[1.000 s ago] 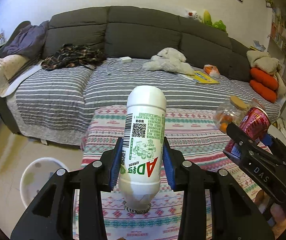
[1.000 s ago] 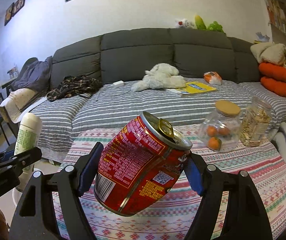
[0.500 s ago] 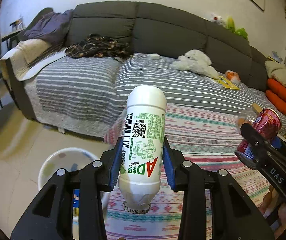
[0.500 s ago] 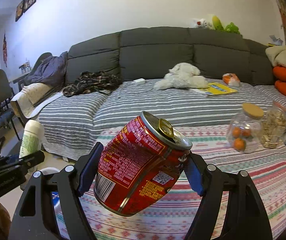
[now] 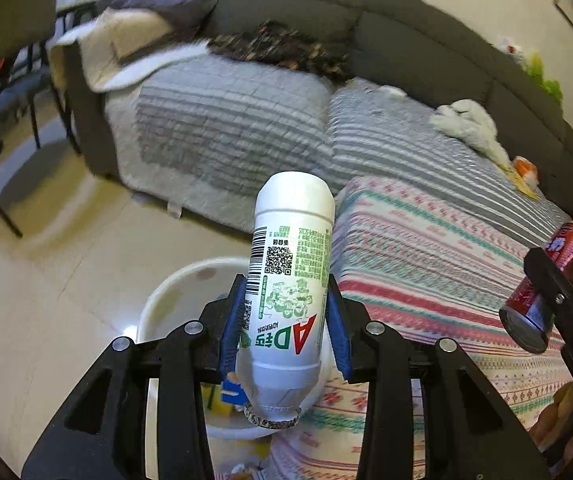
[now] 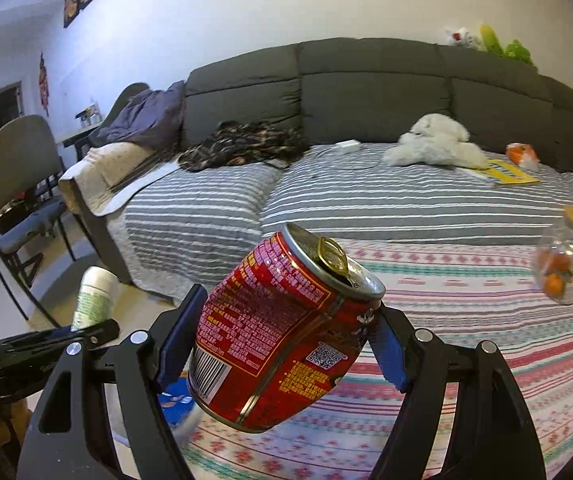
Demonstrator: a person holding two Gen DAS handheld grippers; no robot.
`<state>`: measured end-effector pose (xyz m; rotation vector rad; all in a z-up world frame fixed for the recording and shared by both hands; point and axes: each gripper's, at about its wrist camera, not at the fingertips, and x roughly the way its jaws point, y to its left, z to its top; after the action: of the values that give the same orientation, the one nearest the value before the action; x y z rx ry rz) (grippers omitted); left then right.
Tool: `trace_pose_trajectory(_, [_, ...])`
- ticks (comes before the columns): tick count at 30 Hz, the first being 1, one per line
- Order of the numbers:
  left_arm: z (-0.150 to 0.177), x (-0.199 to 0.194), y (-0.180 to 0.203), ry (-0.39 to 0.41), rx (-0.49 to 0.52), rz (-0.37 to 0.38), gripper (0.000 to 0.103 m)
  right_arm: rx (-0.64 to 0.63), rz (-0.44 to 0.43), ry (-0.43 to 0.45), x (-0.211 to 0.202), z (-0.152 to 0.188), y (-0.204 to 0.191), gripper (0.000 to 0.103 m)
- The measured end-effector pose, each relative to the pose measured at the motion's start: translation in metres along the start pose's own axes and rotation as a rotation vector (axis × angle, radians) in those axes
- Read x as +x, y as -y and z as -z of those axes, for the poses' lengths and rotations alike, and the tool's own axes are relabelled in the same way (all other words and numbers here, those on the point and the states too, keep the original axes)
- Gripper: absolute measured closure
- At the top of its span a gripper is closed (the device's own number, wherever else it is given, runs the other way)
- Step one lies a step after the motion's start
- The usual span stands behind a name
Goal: Collect trash
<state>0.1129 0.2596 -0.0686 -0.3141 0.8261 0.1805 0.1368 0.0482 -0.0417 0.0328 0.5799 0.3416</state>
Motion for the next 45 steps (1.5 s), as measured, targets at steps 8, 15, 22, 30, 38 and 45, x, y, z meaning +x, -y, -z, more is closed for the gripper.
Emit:
trace_pose_trajectory(8, [-0.008, -0.006, -0.038, -0.012, -0.085, -0.036, 0.038, -0.032, -0.051, -0.031, 0.023, 0.006, -0.041, 0.029])
trace_pose_trajectory(15, [-0.018, -0.036, -0.075, 0.087, -0.17, -0.092, 0.033, -0.071, -0.087, -0.058, 0.041, 0.014, -0.079, 0.029])
trace_pose_trajectory(22, [-0.025, -0.058, -0.105, 0.152, -0.236, -0.126, 0.029, -0.12, -0.122, -0.087, 0.058, 0.02, -0.118, 0.028])
trace_pose_trajectory(30, [-0.031, -0.079, -0.118, 0.247, -0.255, -0.213, 0.017, -0.186, -0.134, -0.065, 0.055, 0.015, -0.149, 0.007])
trace_pose_trajectory(38, [-0.034, -0.098, -0.116, 0.327, -0.262, -0.239, 0.007, -0.204, -0.038, -0.057, 0.045, 0.002, -0.14, 0.007])
trace_pose_trajectory(45, [-0.028, -0.1, -0.085, 0.365, -0.158, -0.336, 0.007, -0.174, 0.027, -0.023, 0.028, -0.014, -0.112, 0.007])
